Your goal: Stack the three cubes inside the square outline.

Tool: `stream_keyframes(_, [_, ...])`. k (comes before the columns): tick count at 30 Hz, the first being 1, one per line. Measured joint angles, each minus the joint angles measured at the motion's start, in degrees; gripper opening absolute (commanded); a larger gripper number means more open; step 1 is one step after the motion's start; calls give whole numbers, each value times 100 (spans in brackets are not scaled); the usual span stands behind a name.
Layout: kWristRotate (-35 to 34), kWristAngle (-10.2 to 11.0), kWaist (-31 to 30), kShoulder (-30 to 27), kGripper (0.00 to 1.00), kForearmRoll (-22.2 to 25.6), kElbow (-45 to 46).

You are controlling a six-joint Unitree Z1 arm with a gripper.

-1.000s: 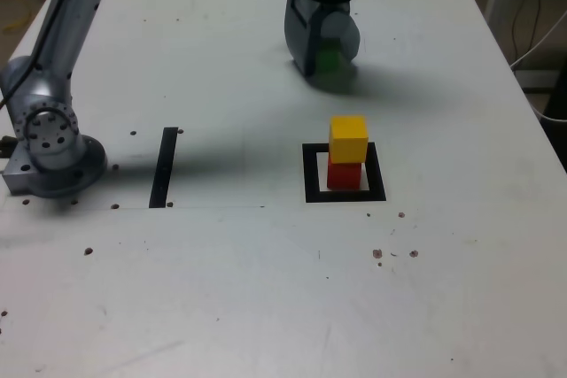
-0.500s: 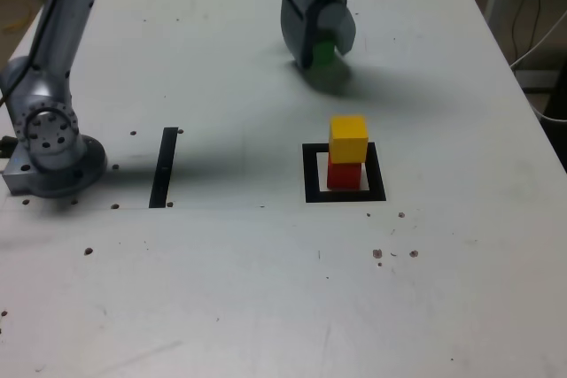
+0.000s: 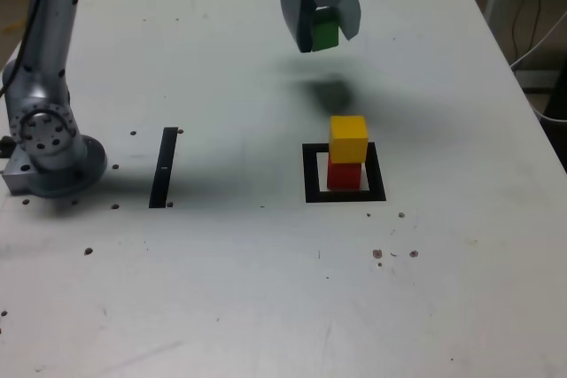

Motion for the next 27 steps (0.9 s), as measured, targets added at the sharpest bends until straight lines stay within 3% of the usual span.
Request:
stream_keyframes(6, [-71, -147, -465, -552, 20, 431, -69])
stream_keyframes(12, [-217, -191, -953, -651, 20, 889, -108])
stream_keyframes(18, [-424, -405, -1390, -778, 21, 1051, -112])
stream_keyframes(27, [-807, -550, -2036, -739, 21, 1296, -392])
